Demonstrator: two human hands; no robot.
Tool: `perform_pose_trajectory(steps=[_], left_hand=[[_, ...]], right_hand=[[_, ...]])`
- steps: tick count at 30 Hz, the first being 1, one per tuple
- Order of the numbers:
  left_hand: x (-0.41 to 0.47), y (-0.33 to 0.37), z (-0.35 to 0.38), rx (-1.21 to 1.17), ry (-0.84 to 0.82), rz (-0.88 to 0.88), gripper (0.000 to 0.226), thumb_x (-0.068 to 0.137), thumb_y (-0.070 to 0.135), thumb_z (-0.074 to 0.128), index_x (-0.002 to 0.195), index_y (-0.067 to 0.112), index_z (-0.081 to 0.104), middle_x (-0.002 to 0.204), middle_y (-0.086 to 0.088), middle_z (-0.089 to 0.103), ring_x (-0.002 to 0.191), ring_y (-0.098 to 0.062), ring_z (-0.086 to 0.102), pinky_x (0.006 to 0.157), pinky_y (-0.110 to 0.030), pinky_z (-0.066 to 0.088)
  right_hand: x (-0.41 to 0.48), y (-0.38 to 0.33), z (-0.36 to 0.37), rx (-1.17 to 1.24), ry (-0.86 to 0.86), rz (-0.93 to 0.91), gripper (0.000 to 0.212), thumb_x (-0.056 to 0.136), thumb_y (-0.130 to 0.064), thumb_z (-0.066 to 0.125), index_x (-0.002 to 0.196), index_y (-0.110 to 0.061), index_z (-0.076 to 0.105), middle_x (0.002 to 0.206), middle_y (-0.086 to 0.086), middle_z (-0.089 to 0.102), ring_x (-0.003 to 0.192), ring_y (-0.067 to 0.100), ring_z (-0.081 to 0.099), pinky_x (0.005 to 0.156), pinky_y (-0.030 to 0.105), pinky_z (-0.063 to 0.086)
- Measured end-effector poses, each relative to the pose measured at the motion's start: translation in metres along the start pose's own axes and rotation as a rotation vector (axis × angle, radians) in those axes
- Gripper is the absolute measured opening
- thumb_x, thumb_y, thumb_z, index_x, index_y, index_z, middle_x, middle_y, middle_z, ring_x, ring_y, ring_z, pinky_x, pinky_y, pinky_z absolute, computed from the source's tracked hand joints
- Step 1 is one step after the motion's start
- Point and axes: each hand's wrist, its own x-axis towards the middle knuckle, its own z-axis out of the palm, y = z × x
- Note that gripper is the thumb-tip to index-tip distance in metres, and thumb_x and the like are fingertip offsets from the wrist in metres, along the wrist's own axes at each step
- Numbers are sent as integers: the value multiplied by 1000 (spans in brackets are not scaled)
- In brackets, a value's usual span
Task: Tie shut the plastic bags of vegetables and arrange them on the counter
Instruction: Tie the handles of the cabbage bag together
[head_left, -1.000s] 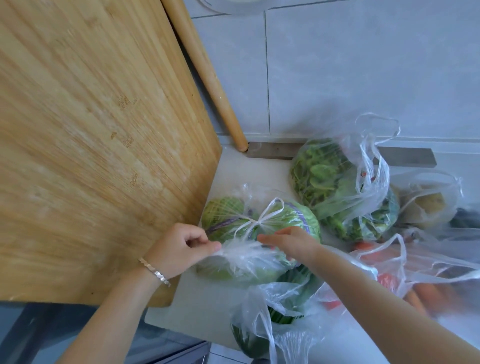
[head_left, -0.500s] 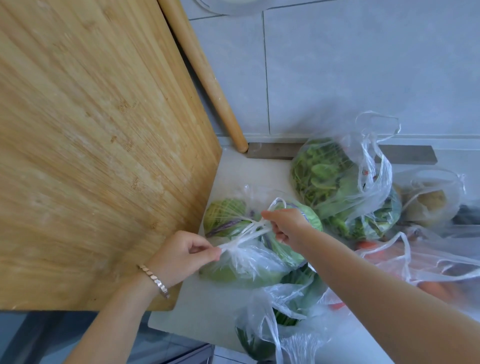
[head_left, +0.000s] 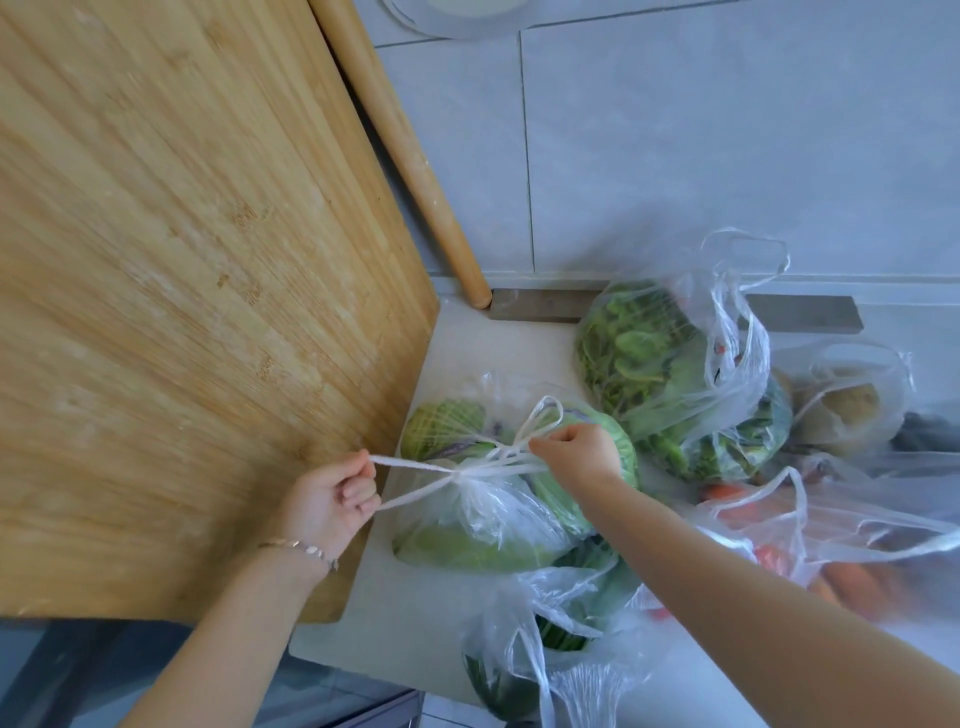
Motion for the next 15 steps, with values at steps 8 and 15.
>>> perform_pose_trajectory(steps=[8, 15], left_hand=[[-45, 12, 70, 1721, 71, 717, 53, 78, 14, 56, 129, 22, 41, 146, -7, 19, 134, -30, 22, 109, -41, 24], [-63, -45, 79, 2053, -998, 641, 51, 70, 10, 61, 114, 35, 57, 154, 4, 10, 140, -16, -1, 112, -40, 1]], right_hand=[[-31, -27, -78, -307, -182, -381, 43, 84, -41, 60, 119, -21, 47, 106, -3, 56, 93, 13, 57, 77, 24, 48], [-55, 19, -117, -1096, -325, -457, 51, 77, -47, 65, 121, -27, 48, 109, -6, 48, 108, 12, 44, 98, 30, 42]])
